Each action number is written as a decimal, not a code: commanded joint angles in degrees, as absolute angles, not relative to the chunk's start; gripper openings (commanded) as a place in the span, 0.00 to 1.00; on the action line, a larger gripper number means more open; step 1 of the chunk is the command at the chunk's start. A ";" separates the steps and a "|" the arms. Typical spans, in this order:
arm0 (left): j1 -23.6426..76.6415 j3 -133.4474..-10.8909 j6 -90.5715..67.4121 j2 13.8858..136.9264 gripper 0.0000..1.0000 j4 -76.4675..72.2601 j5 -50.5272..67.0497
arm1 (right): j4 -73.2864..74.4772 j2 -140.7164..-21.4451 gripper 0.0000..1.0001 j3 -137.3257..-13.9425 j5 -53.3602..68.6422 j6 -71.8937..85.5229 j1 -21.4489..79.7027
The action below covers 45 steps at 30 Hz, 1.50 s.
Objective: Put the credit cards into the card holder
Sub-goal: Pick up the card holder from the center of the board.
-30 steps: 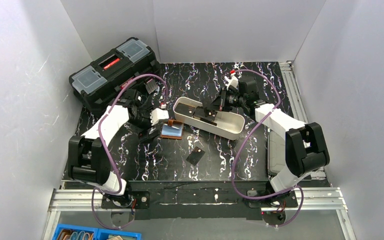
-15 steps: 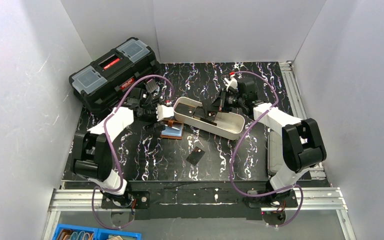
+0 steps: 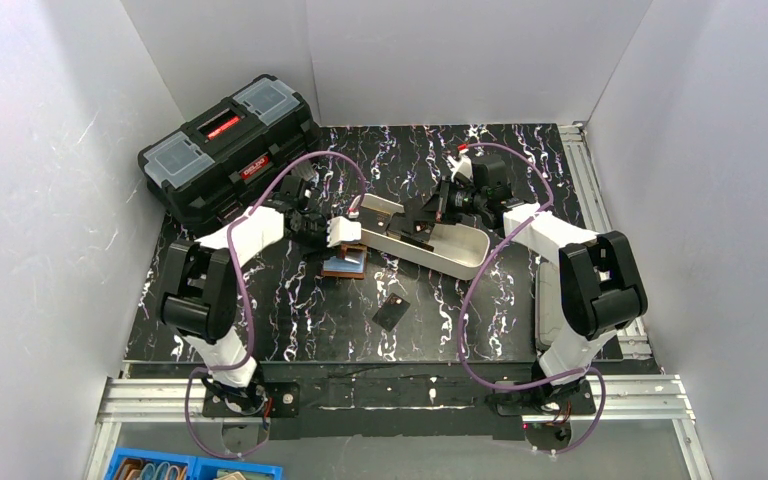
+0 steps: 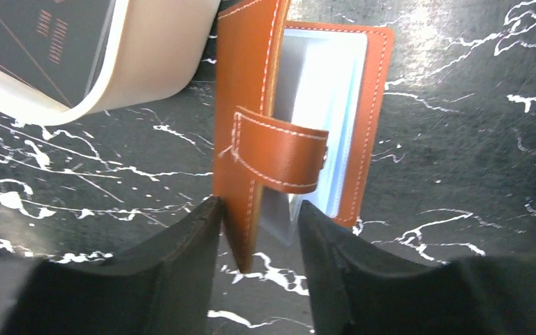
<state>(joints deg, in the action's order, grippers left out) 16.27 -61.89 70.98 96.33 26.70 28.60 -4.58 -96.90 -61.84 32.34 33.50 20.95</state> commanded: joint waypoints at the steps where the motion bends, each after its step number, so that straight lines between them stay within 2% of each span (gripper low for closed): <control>1: 16.30 -65.43 69.12 96.93 0.37 28.43 29.40 | -8.32 -97.41 0.01 -63.64 31.38 35.24 20.77; 5: 16.27 -66.97 66.53 97.34 0.26 28.43 28.88 | -8.28 -98.83 0.01 -65.13 31.21 35.26 21.59; 11: 16.26 -71.77 60.50 97.03 0.00 34.93 29.13 | -8.35 -102.44 0.01 -68.40 30.85 35.19 22.85; 18: 15.91 -78.69 53.81 96.46 0.00 58.33 33.67 | -7.92 -105.68 0.01 -71.92 29.65 34.69 24.08; 24: 13.88 -79.68 46.98 94.42 0.00 67.90 39.26 | -7.44 -103.03 0.01 -66.82 27.39 33.39 23.99; 30: 13.51 -79.21 42.75 91.35 0.00 69.08 43.10 | -7.75 -101.07 0.01 -62.65 26.19 33.42 23.84; 45: 13.46 -77.09 37.94 87.79 0.00 64.78 43.85 | -4.78 -94.80 0.01 -57.97 24.41 33.86 23.20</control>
<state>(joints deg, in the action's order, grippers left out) 13.61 -78.04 39.51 91.64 64.95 41.12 -4.43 -100.05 -60.36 25.26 34.15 23.46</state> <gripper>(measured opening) 0.028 0.022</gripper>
